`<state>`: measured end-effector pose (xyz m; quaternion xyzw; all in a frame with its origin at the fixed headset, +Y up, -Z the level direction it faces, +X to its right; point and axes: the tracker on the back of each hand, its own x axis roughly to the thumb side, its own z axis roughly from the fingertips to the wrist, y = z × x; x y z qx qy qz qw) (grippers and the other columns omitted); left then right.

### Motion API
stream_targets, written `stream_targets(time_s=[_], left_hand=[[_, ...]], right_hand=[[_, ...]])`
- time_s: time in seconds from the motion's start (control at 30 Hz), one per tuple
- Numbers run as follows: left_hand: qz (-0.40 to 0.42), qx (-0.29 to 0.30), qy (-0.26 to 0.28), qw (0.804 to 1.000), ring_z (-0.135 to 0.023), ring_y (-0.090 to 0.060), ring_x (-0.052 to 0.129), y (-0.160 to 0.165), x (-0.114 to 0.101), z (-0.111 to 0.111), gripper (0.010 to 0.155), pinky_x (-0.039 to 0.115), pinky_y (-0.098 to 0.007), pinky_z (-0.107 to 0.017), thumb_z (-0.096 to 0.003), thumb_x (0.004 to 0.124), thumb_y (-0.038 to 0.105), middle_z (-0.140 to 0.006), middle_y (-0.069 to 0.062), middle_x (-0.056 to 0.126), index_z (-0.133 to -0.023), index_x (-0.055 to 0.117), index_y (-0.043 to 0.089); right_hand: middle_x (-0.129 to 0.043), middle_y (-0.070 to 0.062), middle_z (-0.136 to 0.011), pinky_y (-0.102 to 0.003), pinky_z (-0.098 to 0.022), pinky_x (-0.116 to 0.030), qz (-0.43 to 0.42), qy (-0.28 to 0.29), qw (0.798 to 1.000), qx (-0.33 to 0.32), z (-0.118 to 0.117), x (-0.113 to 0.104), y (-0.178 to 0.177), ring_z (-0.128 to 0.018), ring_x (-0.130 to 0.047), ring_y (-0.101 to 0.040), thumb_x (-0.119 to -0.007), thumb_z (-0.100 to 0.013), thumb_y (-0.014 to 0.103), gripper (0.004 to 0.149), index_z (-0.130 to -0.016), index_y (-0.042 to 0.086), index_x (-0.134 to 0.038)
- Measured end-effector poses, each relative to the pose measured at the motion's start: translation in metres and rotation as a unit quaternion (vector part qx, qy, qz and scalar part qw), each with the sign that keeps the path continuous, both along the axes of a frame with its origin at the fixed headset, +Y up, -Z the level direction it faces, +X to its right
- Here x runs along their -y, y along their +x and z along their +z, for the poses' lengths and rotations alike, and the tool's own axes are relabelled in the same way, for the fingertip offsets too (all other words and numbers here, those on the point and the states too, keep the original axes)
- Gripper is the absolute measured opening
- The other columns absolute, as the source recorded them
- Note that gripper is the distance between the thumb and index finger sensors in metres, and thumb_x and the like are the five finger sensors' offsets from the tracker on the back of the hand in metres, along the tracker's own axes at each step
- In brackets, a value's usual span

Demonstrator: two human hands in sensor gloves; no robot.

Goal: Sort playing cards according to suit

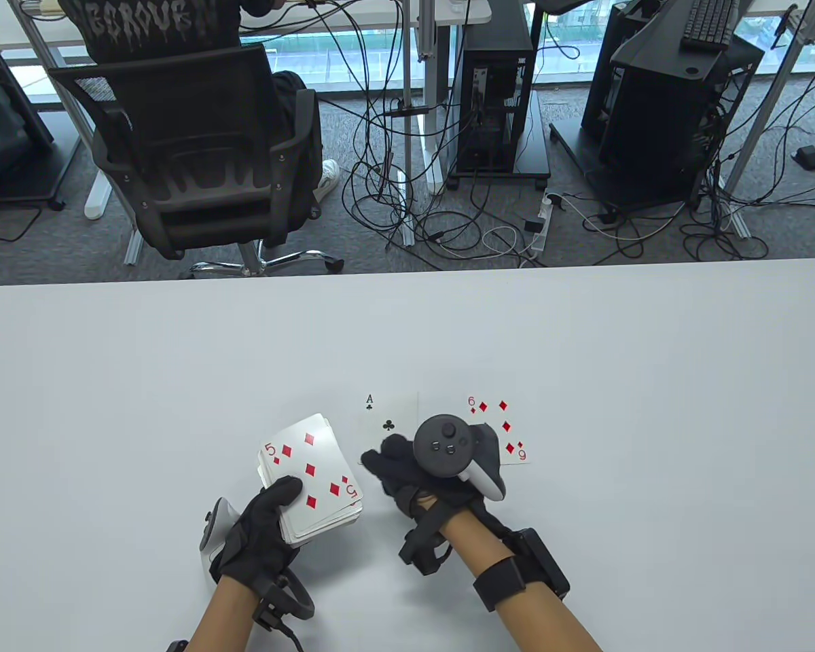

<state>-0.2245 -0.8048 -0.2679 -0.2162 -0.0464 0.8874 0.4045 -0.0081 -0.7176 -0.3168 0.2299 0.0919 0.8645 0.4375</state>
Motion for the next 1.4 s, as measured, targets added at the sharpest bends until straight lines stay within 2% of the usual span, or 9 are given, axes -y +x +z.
stream_targets(time_s=[0.13, 0.3, 0.4, 0.57, 0.7, 0.9, 1.1, 1.27, 1.4], left_hand=[[-0.001, -0.005, 0.001, 1.000, -0.100, -0.028, 0.067, -0.002, 0.000, 0.000, 0.065, 0.069, -0.040, -0.070, -0.0642, 0.066, 0.049, -0.114, -0.003, 0.046, -0.111, 0.026, 0.029], [0.014, 0.003, 0.001, 1.000, -0.100, -0.027, 0.067, 0.002, 0.000, 0.000, 0.065, 0.070, -0.040, -0.070, -0.0642, 0.066, 0.049, -0.114, -0.003, 0.046, -0.111, 0.026, 0.029], [0.004, 0.005, -0.002, 1.000, -0.100, -0.028, 0.068, 0.002, 0.001, 0.000, 0.065, 0.070, -0.040, -0.070, -0.0641, 0.066, 0.049, -0.113, -0.003, 0.047, -0.111, 0.027, 0.029], [0.010, 0.008, 0.008, 1.000, -0.100, -0.028, 0.068, 0.002, 0.001, 0.000, 0.066, 0.070, -0.040, -0.070, -0.0636, 0.068, 0.049, -0.113, -0.003, 0.047, -0.111, 0.027, 0.029], [0.002, 0.011, 0.013, 1.000, -0.100, -0.027, 0.069, 0.001, 0.001, -0.001, 0.065, 0.071, -0.040, -0.070, -0.0635, 0.068, 0.048, -0.113, -0.003, 0.048, -0.111, 0.028, 0.029], [0.011, 0.006, 0.009, 1.000, -0.100, -0.027, 0.070, 0.001, 0.001, -0.001, 0.064, 0.071, -0.039, -0.069, -0.0639, 0.067, 0.048, -0.113, -0.002, 0.049, -0.111, 0.028, 0.029], [0.013, 0.003, 0.004, 1.000, -0.100, -0.027, 0.069, 0.001, 0.001, -0.001, 0.064, 0.071, -0.039, -0.070, -0.0640, 0.067, 0.049, -0.113, -0.002, 0.048, -0.111, 0.028, 0.030], [0.009, 0.002, -0.002, 1.000, -0.100, -0.027, 0.069, 0.001, 0.002, 0.000, 0.064, 0.071, -0.039, -0.070, -0.0641, 0.066, 0.049, -0.113, -0.002, 0.048, -0.111, 0.027, 0.029], [0.006, 0.000, -0.001, 1.000, -0.100, -0.027, 0.069, 0.001, 0.002, -0.001, 0.064, 0.071, -0.039, -0.070, -0.0642, 0.066, 0.049, -0.113, -0.002, 0.047, -0.111, 0.027, 0.029]], right_hand=[[-0.087, -0.024, -0.053, -0.059, -0.031, -0.080, -0.020, 0.015, 1.000, 0.001, 0.014, 0.004, -0.016, -0.043, -0.091, -0.046, -0.069, -0.054, 0.039, 0.069, -0.085, -0.021, -0.060], [-0.087, -0.013, -0.048, -0.051, -0.028, -0.084, 0.001, 0.072, 0.997, 0.035, 0.016, 0.004, -0.014, -0.039, -0.095, -0.034, -0.076, -0.050, 0.040, 0.066, -0.080, -0.016, -0.061], [-0.089, -0.011, -0.043, -0.049, -0.025, -0.086, 0.002, 0.059, 0.998, 0.035, 0.015, 0.007, -0.013, -0.034, -0.097, -0.031, -0.077, -0.048, 0.038, 0.061, -0.076, -0.016, -0.065], [-0.092, -0.009, -0.035, -0.047, -0.021, -0.087, -0.060, 0.004, 0.997, 0.054, 0.010, 0.012, -0.009, -0.027, -0.099, -0.029, -0.072, -0.052, 0.026, 0.042, -0.069, -0.012, -0.074], [-0.093, -0.008, -0.035, -0.046, -0.021, -0.088, -0.074, -0.005, 0.994, 0.078, 0.004, 0.013, 0.000, -0.027, -0.100, -0.029, -0.069, -0.053, 0.023, 0.039, -0.069, -0.013, -0.076], [-0.093, -0.008, -0.035, -0.046, -0.021, -0.088, -0.088, -0.016, 0.987, 0.130, -0.014, 0.018, 0.035, -0.027, -0.100, -0.028, -0.067, -0.054, 0.023, 0.040, -0.070, -0.012, -0.076], [-0.093, -0.009, -0.036, -0.047, -0.022, -0.087, -0.187, -0.061, 0.965, 0.175, -0.038, 0.023, 0.090, -0.028, -0.099, -0.029, -0.068, -0.054, 0.023, 0.040, -0.071, -0.013, -0.075], [-0.093, -0.007, -0.032, -0.045, -0.018, -0.088, -0.028, -0.021, 0.952, 0.304, -0.049, 0.028, 0.140, -0.022, -0.099, -0.026, -0.069, -0.053, 0.023, 0.040, -0.069, -0.013, -0.076], [-0.093, -0.006, -0.030, -0.044, -0.016, -0.088, 0.083, -0.045, 0.927, 0.363, -0.050, 0.037, 0.163, -0.020, -0.100, -0.025, -0.069, -0.053, 0.023, 0.040, -0.068, -0.014, -0.077]])
